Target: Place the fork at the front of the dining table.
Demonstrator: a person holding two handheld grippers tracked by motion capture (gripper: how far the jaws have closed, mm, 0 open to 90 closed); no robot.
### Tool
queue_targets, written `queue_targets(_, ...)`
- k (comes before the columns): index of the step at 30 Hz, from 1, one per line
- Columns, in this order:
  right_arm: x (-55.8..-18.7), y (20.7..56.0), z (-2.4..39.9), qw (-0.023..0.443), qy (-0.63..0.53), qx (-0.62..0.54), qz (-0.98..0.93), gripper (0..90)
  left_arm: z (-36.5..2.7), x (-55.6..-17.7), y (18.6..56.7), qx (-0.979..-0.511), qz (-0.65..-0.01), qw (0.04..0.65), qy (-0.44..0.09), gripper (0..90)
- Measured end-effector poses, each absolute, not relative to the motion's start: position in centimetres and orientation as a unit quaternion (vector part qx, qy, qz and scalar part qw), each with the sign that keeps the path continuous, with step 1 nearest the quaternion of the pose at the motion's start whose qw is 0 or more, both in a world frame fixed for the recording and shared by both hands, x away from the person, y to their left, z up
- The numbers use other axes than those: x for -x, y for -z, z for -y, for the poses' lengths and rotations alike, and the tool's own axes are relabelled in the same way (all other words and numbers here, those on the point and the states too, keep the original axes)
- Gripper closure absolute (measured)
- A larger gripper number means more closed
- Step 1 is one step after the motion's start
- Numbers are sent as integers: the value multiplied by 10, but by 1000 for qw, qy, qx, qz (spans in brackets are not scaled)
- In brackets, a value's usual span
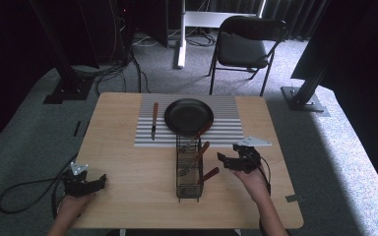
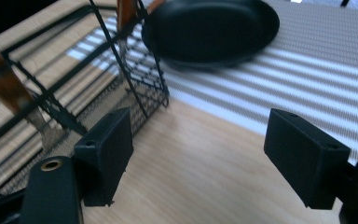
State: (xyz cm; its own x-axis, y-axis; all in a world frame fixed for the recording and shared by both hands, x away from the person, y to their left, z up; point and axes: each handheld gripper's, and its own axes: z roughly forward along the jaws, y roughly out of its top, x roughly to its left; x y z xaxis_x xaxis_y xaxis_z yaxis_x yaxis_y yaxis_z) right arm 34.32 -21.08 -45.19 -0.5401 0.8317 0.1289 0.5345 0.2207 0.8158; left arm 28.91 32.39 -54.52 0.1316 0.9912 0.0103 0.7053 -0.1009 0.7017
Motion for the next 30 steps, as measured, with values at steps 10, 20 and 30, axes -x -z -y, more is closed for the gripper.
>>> queue_targets(10, -359, 432, 198, 174, -449, -430, -764, 257, -324, -289, 545, -697, -608, 282, -253, 96)
queue_targets(20, -371, 420, 185, 165, -461, -418, -765, 270, -324, -289, 545, -698, -608, 282, -254, 95)
queue_targets(30, -381, 417, 170, 161, -468, -419, -761, 308, -324, -289, 545, -697, -609, 282, -253, 95)
